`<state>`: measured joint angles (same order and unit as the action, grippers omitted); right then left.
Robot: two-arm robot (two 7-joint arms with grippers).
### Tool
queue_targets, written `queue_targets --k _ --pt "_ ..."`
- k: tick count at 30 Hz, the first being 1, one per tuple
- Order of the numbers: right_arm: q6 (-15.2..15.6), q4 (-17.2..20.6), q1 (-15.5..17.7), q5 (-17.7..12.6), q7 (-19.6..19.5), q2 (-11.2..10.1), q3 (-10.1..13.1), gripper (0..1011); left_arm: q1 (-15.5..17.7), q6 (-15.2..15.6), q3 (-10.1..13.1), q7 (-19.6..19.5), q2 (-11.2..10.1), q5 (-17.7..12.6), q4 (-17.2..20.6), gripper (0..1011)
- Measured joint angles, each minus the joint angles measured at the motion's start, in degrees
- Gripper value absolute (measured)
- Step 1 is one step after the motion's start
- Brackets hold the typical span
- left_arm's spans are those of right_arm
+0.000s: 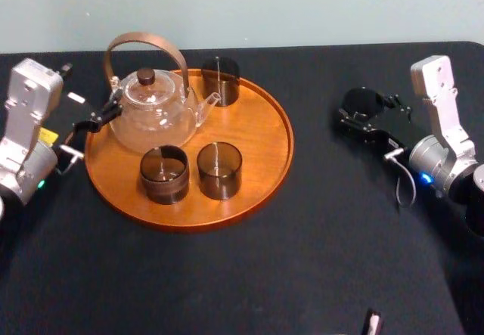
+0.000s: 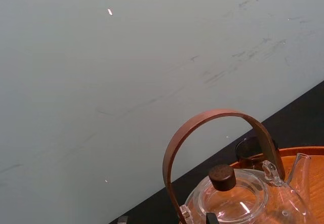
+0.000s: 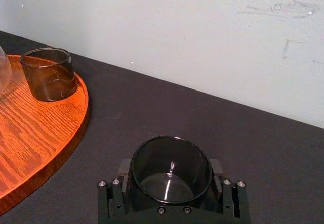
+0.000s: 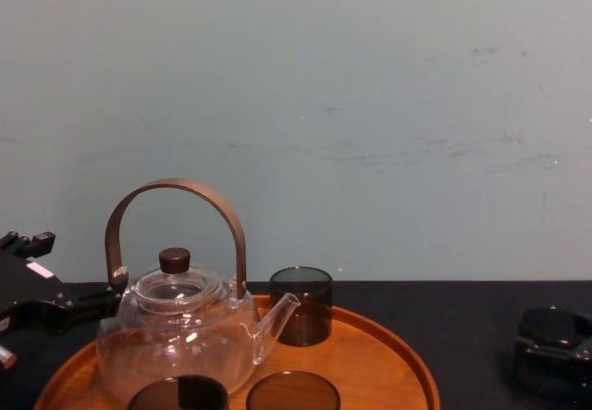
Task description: Pick up the glass from the table and place it on the tray.
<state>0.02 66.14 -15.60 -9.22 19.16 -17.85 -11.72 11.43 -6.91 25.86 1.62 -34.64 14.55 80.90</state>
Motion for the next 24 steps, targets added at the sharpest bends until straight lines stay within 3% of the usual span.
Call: queue_targets --k 4,24 --pt "0.0 0.1 0.0 0.0 0.0 0.0 0.0 914 0.0 0.0 0.0 0.0 0.0 0.0 0.0 1001" --pt "0.0 1.1 0.6 0.0 0.3 -0.4 -0.1 913 0.0 0.0 0.0 0.0 0.0 0.0 0.0 1001"
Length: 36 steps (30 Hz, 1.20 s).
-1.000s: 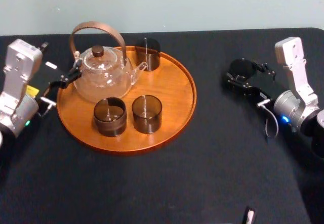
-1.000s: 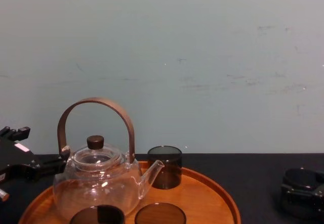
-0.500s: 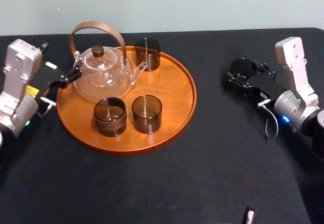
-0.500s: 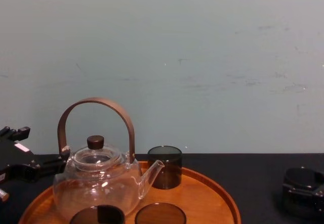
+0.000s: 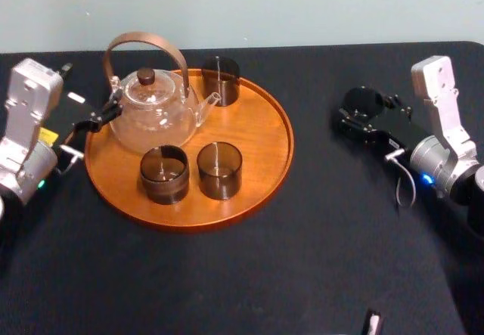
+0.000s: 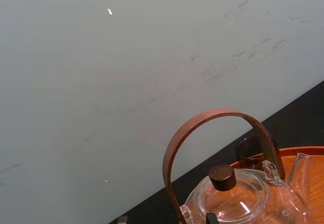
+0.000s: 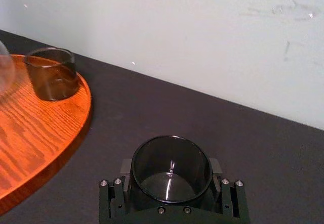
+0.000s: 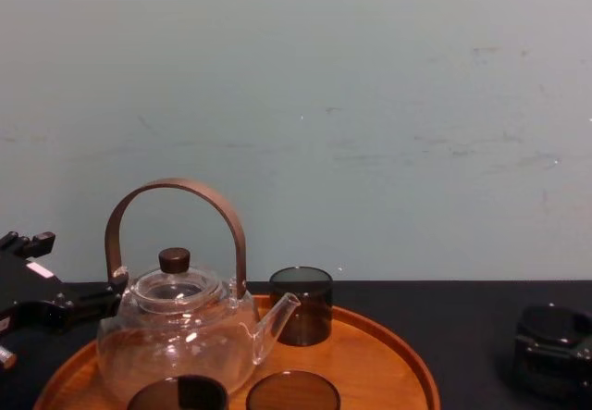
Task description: Pick up the glass from the table and place it on the tray.
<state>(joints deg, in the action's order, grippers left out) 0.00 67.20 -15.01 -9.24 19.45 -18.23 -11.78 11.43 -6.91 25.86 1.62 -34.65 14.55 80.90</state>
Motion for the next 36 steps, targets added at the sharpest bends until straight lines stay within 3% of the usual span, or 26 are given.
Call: queue_targets --k 18,28,36 --pt "1.0 8.7 2.2 -0.1 1.4 -1.3 -2.4 913 0.0 0.0 0.0 0.0 0.0 0.0 0.0 1001" --pt "1.3 9.6 0.8 0.6 2.2 -0.6 -5.1 913 0.0 0.0 0.0 0.0 0.0 0.0 0.0 1001" --pt "0.9 7.5 -1.9 1.3 3.2 1.0 -8.0 913 0.0 0.0 0.0 0.0 0.0 0.0 0.0 1001"
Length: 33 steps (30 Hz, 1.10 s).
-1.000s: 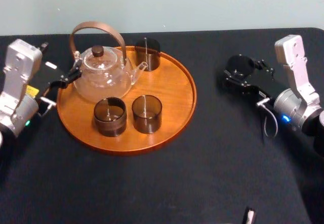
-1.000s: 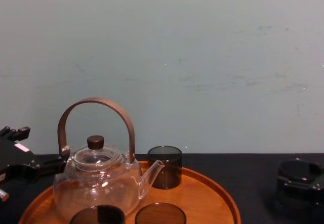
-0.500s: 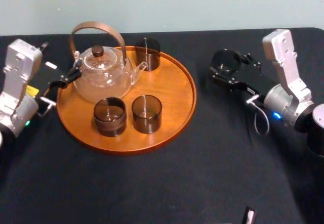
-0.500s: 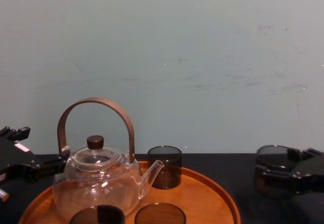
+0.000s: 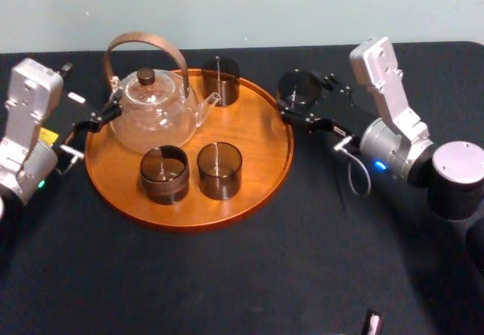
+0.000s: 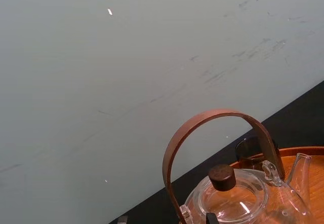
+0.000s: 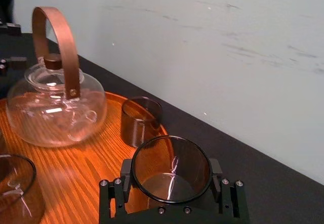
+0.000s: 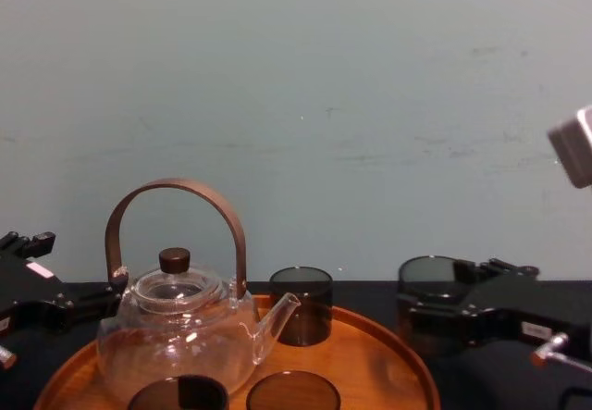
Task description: Pick up the glass from the table and place it on the tray.
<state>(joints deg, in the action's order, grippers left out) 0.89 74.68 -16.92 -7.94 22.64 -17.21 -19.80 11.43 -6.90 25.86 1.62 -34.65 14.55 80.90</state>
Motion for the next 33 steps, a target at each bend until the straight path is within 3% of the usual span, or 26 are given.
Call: queue_targets --k 18,33 --pt "-2.7 -8.2 -5.7 0.4 2.0 3.4 -4.1 913 0.0 0.0 0.0 0.0 0.0 0.0 0.0 1002" --pt "-4.1 -12.6 -8.0 0.5 2.9 5.1 -6.0 913 0.0 0.0 0.0 0.0 0.0 0.0 0.0 1001"
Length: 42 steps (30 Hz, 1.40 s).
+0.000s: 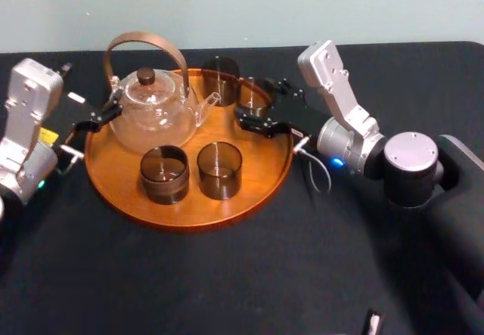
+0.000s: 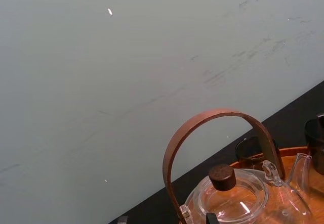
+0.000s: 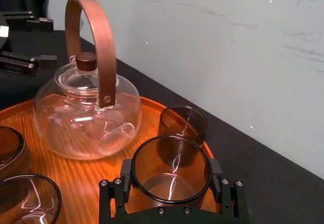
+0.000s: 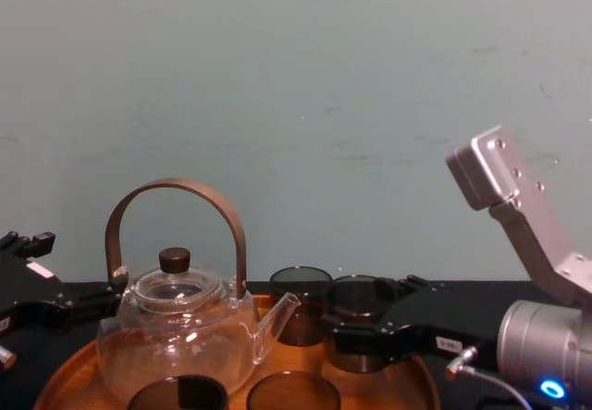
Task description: Pick up the glass from the table and place it on the tray.
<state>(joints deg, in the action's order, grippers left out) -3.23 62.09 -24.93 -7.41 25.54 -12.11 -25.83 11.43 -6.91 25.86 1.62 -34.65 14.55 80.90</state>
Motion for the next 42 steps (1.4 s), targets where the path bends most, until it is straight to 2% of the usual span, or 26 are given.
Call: queue_targets --k 21,42 --pt "-0.8 -3.4 -0.9 0.3 0.3 1.3 -1.0 913 0.0 0.0 0.0 0.0 0.0 0.0 0.0 1001" --pt "-0.7 -3.7 -0.9 0.4 0.2 1.3 -1.1 933 0.0 0.0 0.0 0.0 0.0 0.0 0.0 1001"
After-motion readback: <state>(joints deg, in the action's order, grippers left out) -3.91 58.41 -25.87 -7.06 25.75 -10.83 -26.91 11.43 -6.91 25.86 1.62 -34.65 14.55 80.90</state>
